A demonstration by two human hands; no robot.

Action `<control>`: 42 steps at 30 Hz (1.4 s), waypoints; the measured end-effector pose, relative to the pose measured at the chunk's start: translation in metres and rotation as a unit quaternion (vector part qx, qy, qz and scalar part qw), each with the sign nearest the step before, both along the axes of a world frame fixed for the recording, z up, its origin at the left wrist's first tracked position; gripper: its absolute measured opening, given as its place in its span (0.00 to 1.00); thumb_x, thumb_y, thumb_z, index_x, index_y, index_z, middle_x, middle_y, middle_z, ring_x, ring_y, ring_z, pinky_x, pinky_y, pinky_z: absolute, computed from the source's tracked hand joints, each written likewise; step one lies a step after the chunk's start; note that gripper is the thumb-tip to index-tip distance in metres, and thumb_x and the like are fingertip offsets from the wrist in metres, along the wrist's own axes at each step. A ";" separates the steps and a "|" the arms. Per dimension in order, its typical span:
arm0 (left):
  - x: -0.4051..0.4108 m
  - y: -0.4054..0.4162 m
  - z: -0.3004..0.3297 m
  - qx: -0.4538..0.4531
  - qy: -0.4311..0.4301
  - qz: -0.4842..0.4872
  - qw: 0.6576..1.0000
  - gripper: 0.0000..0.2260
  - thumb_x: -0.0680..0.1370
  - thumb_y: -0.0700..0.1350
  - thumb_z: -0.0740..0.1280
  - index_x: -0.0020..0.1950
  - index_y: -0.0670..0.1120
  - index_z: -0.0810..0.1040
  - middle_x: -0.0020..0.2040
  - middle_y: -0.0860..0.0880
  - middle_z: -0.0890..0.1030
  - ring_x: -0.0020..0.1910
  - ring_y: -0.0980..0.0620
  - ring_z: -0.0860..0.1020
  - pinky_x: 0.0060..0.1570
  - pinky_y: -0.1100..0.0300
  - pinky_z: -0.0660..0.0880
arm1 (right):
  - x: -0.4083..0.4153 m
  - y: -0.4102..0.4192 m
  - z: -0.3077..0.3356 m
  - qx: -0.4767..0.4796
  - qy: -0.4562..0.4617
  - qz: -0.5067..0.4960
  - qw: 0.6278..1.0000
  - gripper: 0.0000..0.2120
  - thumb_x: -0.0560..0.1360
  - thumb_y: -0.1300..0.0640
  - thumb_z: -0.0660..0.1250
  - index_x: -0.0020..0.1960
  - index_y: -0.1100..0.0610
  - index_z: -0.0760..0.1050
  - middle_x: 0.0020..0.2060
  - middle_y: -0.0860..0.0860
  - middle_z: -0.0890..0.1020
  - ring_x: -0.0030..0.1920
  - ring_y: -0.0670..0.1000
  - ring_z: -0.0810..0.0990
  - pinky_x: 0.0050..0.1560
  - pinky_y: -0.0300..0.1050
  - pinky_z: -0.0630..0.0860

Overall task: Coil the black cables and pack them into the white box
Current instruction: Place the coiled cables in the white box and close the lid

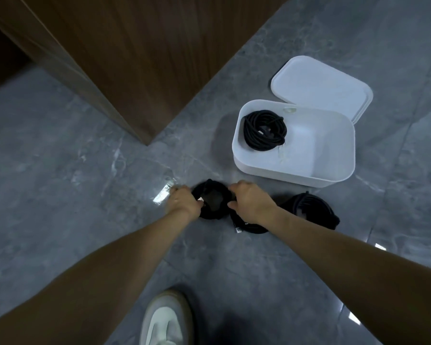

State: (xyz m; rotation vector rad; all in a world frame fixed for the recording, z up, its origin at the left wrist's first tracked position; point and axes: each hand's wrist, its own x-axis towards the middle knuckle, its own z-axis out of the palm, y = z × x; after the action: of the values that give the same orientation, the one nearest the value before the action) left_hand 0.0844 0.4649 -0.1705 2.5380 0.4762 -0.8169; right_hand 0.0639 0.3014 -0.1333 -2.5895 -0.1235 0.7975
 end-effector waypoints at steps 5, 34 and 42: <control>0.003 0.007 0.013 -0.044 -0.013 0.049 0.998 0.13 0.76 0.44 0.70 0.52 0.35 0.77 0.52 0.38 0.79 0.54 0.42 0.78 0.52 0.53 0.74 | 0.012 0.008 -0.002 -0.009 0.002 0.010 1.000 0.17 0.79 0.54 0.61 0.65 0.61 0.69 0.63 0.58 0.74 0.64 0.57 0.71 0.60 0.49 0.70; 0.119 -0.139 0.062 -0.109 -0.236 -0.168 0.951 0.18 0.76 0.39 0.68 0.65 0.39 0.73 0.63 0.41 0.75 0.62 0.43 0.74 0.57 0.61 0.66 | 0.106 -0.107 0.020 0.197 -0.090 -0.449 0.867 0.08 0.74 0.61 0.65 0.52 0.61 0.76 0.47 0.58 0.81 0.50 0.59 0.80 0.52 0.49 0.77; 0.124 -0.132 0.039 -0.047 -0.217 -0.248 0.943 0.18 0.79 0.42 0.64 0.68 0.40 0.70 0.70 0.46 0.68 0.66 0.47 0.69 0.62 0.61 0.63 | 0.111 -0.105 -0.004 0.166 -0.110 -0.375 0.905 0.07 0.75 0.59 0.67 0.41 0.63 0.75 0.35 0.55 0.75 0.37 0.55 0.71 0.36 0.40 0.65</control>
State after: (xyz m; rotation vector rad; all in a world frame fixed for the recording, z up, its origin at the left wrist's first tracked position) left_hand 0.2081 0.3333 -0.1316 2.6671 -0.3489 -0.3921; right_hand 0.1751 0.1964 -0.1377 -2.1197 0.5905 0.1726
